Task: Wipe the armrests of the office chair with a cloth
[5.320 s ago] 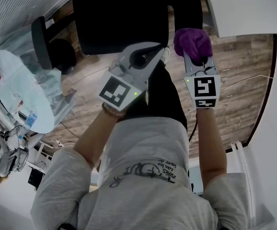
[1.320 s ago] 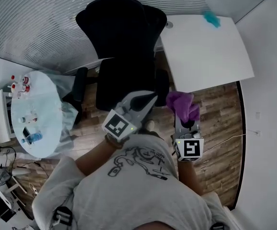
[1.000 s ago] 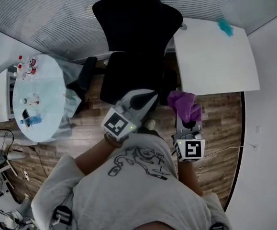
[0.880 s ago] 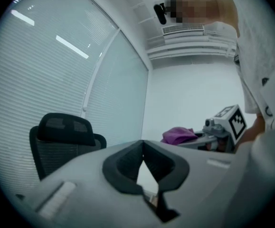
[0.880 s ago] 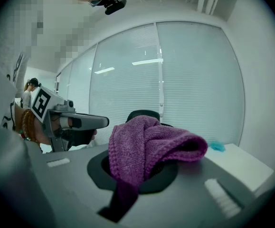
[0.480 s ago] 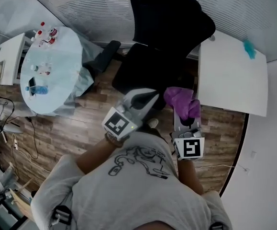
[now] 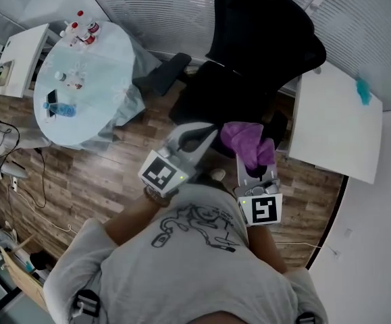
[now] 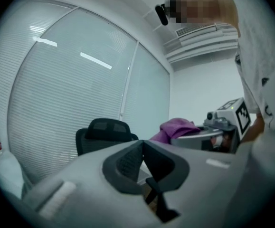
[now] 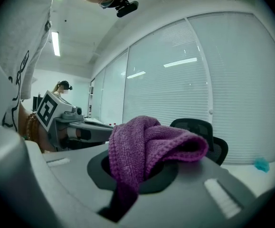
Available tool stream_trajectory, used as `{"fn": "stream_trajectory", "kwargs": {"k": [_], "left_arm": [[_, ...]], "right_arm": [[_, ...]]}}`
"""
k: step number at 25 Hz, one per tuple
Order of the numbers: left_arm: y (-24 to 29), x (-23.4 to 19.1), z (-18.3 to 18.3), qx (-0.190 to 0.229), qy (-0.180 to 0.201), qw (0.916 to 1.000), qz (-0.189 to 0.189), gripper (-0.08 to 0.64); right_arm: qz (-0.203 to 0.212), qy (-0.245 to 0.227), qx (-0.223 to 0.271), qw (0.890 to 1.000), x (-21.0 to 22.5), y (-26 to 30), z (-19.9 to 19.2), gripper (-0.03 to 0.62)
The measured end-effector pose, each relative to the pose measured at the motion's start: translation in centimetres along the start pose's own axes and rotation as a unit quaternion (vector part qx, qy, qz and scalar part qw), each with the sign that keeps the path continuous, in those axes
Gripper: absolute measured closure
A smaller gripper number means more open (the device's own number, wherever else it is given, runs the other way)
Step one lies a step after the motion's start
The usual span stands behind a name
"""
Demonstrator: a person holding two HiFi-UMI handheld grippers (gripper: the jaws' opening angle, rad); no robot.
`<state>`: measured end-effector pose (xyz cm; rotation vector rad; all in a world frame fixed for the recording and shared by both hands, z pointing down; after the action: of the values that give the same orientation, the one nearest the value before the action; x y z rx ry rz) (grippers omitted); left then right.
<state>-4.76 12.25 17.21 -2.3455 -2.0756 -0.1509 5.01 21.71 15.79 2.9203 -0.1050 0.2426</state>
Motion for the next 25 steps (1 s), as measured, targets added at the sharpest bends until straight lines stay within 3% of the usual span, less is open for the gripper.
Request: {"fn": "stream_trajectory", "kwargs": {"k": [6, 25], "left_arm": [[-3.6, -4.3, -0.4, -0.004, -0.006, 0.9995, 0.031, 0.560], [-11.6, -16.4, -4.9, -0.023, -0.021, 0.9970, 0.071, 0.560]], "right_arm": [[0.017, -0.008, -0.002, 1.000, -3.1, 4.4, 0.4, 0.560], [0.063, -0.032, -0.014, 0.997, -10.1, 18.1, -0.1, 0.560]]}}
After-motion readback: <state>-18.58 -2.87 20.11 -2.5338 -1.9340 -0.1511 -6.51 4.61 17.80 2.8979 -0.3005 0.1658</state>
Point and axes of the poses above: the fingertips, and each gripper's own axes: y forward along the fingers, x to its right, z out of its top, the point moved 6 cm from there along -y, backward along the fingers, and after that the axes turned 13 degrees about y, right-handed, at the moved point
